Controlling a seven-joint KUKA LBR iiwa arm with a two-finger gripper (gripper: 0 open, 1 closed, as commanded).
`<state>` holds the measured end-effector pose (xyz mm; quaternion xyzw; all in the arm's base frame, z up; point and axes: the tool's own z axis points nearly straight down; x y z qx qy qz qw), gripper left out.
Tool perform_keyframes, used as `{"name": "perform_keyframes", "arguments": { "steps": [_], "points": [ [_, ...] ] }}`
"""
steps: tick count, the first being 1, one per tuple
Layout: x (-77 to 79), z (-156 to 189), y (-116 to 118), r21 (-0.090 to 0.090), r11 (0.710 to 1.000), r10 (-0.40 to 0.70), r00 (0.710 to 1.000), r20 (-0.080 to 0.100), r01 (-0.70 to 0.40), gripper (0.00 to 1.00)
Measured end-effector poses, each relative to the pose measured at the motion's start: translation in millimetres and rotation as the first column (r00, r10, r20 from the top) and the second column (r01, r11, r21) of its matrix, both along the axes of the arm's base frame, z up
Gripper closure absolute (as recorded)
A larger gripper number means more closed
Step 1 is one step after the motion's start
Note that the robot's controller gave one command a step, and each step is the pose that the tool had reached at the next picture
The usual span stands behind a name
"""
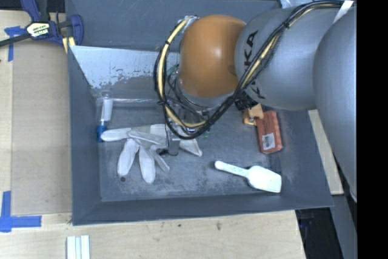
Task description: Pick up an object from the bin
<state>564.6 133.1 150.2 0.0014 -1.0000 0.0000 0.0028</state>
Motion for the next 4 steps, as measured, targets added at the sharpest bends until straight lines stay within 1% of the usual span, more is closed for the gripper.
{"name": "perform_keyframes", "arguments": {
  "steps": [1,2,3,4],
  "points": [
    [1.8,5,-1,0.001,1.000,-0.003,1.000,0.008,0.003,0.00],
    [0.0,-23,4,0.001,0.999,0.044,0.999,0.012,-0.044,0.00],
    [3.9,-76,11,0.003,1.000,0.023,1.000,0.013,-0.023,1.00],
    [3.9,-76,11,0.003,1.000,0.023,1.000,0.013,-0.023,1.00]
  ]
}}
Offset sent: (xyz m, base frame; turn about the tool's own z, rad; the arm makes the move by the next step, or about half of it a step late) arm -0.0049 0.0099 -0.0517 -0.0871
